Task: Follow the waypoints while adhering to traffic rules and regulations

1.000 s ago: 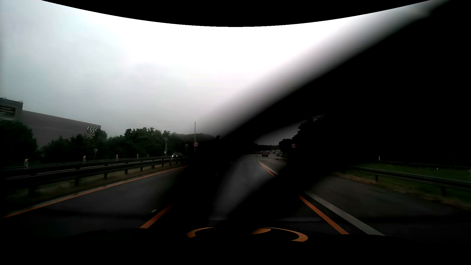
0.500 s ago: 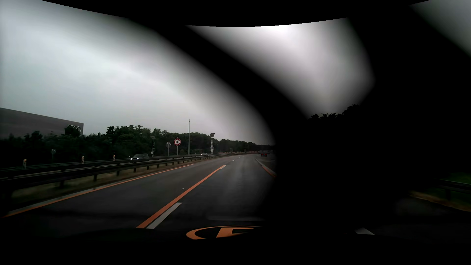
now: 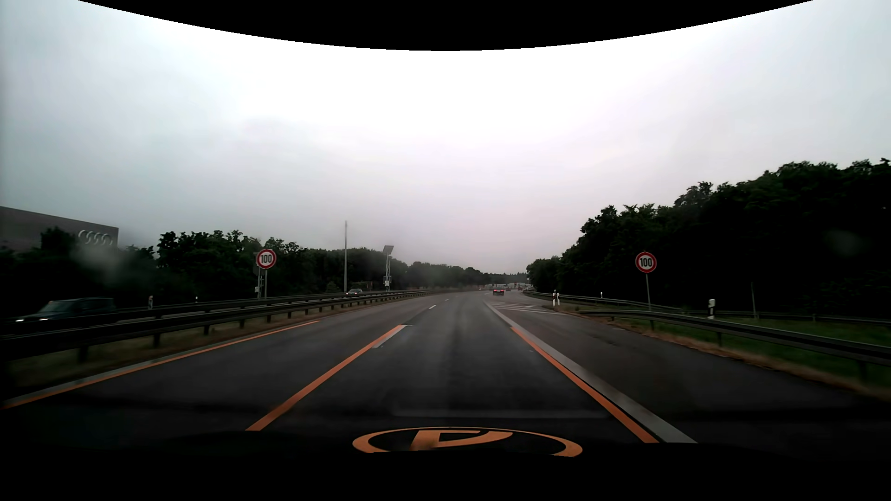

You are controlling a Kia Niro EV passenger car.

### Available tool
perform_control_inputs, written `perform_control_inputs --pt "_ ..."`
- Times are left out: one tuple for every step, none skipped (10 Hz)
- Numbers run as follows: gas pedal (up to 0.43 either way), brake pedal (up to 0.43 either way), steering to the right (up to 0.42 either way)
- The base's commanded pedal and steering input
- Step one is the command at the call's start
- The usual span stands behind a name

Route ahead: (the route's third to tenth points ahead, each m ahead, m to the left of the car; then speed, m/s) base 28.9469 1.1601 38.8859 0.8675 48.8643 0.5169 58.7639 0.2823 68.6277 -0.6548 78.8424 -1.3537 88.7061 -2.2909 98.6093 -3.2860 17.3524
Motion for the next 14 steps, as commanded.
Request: perform_control_inputs --pt "0.177 0.000 0.005" --pt "0.177 0.000 0.004" --pt "0.177 0.000 0.004" --pt "0.177 0.000 0.004" --pt "0.177 0.000 0.004" --pt "0.189 0.000 0.004" --pt "0.189 0.000 0.004" --pt "0.197 0.000 0.003" --pt "0.220 0.000 0.004" --pt "0.220 0.000 0.003" --pt "0.220 0.000 0.004" --pt "0.220 0.000 0.003" --pt "0.220 0.000 0.004" --pt "0.220 0.000 0.003"
